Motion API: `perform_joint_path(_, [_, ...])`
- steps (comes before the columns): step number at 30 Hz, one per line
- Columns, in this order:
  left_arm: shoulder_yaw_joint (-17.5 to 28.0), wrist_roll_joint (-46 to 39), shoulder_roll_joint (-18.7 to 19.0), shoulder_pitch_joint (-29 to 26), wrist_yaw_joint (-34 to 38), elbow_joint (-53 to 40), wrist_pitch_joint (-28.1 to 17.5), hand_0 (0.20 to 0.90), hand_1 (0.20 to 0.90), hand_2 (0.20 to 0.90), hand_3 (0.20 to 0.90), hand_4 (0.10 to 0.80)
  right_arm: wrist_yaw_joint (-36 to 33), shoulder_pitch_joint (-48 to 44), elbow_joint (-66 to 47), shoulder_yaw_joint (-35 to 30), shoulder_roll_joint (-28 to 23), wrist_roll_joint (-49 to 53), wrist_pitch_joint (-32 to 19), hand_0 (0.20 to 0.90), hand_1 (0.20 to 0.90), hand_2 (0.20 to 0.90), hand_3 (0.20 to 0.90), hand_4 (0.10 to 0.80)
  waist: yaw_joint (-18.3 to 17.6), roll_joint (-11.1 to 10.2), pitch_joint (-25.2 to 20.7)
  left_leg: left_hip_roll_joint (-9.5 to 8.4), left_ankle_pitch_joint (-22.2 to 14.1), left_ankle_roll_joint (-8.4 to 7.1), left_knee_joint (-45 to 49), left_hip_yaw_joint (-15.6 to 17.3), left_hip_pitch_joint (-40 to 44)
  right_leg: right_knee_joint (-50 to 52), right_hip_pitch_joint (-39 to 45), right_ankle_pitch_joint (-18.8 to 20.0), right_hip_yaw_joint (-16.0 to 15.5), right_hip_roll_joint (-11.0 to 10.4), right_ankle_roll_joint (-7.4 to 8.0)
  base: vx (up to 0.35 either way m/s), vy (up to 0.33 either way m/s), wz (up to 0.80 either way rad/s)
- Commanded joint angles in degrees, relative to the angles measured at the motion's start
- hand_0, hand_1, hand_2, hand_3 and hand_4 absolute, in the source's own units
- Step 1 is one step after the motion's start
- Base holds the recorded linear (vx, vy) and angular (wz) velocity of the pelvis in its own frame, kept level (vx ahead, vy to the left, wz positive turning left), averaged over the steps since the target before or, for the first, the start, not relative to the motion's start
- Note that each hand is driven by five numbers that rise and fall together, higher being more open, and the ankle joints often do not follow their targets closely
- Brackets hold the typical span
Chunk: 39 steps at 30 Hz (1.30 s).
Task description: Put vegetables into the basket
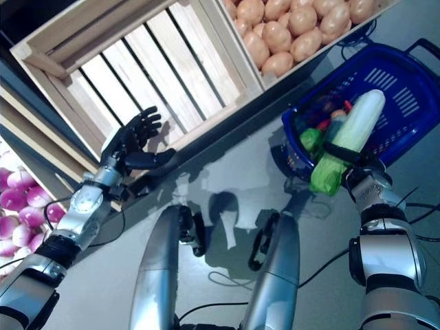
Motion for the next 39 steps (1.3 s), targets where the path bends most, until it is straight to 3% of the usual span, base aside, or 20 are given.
perform_joint_path(1, [3.92,-4.38,2.01,-1.92,-0.34,-4.24,-6.19,0.9,0.9,0.9,0.9,0.8,-1.57,-3.76,-0.16,1.74,-5.92,2.14,-5.31,0.9,0.9,0.9,0.9,0.8,0.67,0.06,-4.07,-0.12,-12.12,1.06,1.66,0.65,7.03,-3.95,2.87,1.72,0.89,2.74,-5.37,0.013,-0.035,-0.07])
perform_joint_path(9, [4.28,-5.84,2.72,-0.72,-2.77,-3.41,-6.05,0.9,0.9,0.9,0.9,0.8,-1.19,-1.87,0.37,0.32,-6.53,2.0,-4.65,0.9,0.9,0.9,0.9,0.8,1.02,-1.03,-6.61,0.63,-10.61,0.62,-2.73,0.49,10.75,-7.87,6.4,3.0,0.3,3.97,-4.7,0.013,-0.014,-0.02])
perform_joint_path(16, [4.75,-6.84,3.7,0.68,-4.74,-1.94,-4.87,0.9,0.9,0.9,0.9,0.8,-0.45,1.12,0.21,-1.39,-7.33,1.41,-3.34,0.9,0.9,0.9,0.9,0.8,1.36,-2.43,-9.21,1.88,-7.54,0.46,-13.11,1.26,19.12,-17.44,14.61,5.94,-1.07,4.58,-4.1,0.049,-0.005,-0.04])
perform_joint_path(26, [4.07,-3.63,1.17,1.83,-4.62,1.14,-2.29,0.9,0.9,0.9,0.9,0.8,2.12,5.93,-0.82,-2.74,-4.76,-0.06,-3.99,0.9,0.9,0.9,0.9,0.8,2.4,-5.39,-13.64,1.92,2.9,0.02,-38.61,3.65,36.24,-41.75,32.66,15.77,-6.68,5.43,-2.23,0.049,0.009,-0.09])
perform_joint_path(29, [4.71,-2.17,-0.14,3.65,-4.0,1.16,-0.99,0.9,0.9,0.9,0.9,0.8,3.92,8.27,-2.57,-3.0,-2.53,-0.07,-5.04,0.9,0.9,0.9,0.9,0.8,2.68,-6.1,-15.43,1.18,7.01,-0.18,-46.81,3.65,41.51,-51.24,38.72,19.37,-8.05,7.15,-1.66,0.1,-0.004,0.0])
perform_joint_path(33, [7.25,0.73,-2.7,8.13,-3.93,2.42,1.06,0.9,0.9,0.9,0.9,0.8,6.14,14.17,-7.4,-3.76,2.9,-0.64,-7.12,0.9,0.9,0.9,0.9,0.8,2.48,-7.13,-19.53,-0.04,13.18,-1.09,-61.52,5.04,51.63,-68.59,49.83,24.62,-9.22,11.19,-0.53,0.234,0.011,-0.12])
perform_joint_path(39, [10.11,4.84,-9.71,18.3,-3.19,3.0,1.25,0.9,0.9,0.9,0.9,0.8,7.05,29.13,-21.17,-4.18,15.51,-0.34,-14.37,0.9,0.9,0.9,0.9,0.8,1.99,-7.0,-25.36,-2.81,21.4,-2.35,-82.99,5.32,64.41,-89.22,62.68,32.18,-8.35,15.74,0.64,0.187,0.064,-0.1])
